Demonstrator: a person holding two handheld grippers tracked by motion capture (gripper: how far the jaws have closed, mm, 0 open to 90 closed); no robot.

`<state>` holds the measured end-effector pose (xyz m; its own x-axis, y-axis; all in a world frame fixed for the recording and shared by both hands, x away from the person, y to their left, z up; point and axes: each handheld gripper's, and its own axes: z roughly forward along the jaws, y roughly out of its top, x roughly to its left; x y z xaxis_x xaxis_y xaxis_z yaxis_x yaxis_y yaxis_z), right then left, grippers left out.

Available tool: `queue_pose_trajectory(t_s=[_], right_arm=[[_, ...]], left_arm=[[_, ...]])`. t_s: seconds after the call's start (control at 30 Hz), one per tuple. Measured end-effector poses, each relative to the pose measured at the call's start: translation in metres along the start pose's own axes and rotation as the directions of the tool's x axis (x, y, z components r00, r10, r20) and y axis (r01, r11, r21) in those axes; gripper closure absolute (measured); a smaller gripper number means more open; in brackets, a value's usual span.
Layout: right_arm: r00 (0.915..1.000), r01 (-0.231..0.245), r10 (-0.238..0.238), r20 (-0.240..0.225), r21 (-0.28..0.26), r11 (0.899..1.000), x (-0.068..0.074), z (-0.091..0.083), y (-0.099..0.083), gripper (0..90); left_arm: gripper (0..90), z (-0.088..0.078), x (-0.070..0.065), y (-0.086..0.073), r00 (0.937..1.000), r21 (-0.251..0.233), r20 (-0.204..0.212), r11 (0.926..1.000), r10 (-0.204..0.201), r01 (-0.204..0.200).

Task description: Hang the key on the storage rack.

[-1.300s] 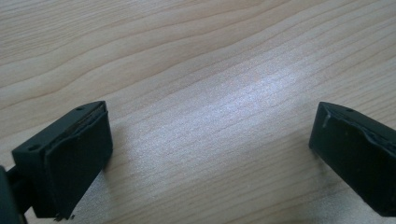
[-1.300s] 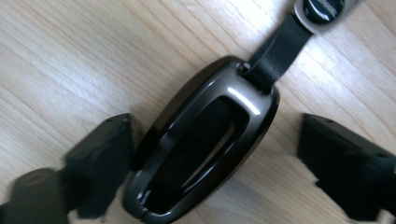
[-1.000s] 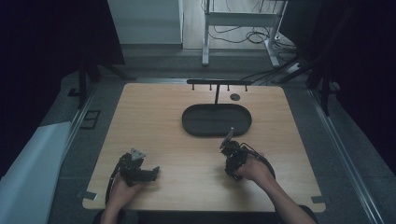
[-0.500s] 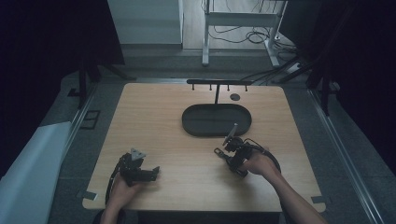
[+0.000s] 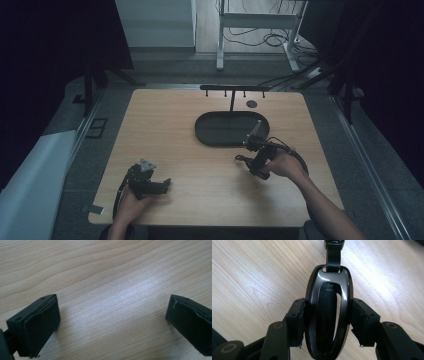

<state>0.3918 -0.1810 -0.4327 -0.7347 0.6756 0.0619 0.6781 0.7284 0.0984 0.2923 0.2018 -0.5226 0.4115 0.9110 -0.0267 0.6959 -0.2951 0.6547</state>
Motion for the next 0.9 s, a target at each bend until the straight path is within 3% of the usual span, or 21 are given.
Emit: queue_pose_trajectory(t_s=[0.47, 0.9], right_arm=[[0.9977, -0.066, 0.065, -0.017, -0.036, 0.997, -0.033, -0.046, 0.009, 49.2], [0.9905, -0.135, 0.137, 0.014, -0.07, 0.988, -0.063, -0.087, 0.019, 49.2]], left_arm=[[0.0, 0.0, 0.0, 0.0, 1.0, -0.002, -0.001, 1.0, 0.001, -0.001], [0.0, 0.0, 0.0, 0.0, 1.0, -0.002, -0.001, 1.0, 0.001, -0.001]])
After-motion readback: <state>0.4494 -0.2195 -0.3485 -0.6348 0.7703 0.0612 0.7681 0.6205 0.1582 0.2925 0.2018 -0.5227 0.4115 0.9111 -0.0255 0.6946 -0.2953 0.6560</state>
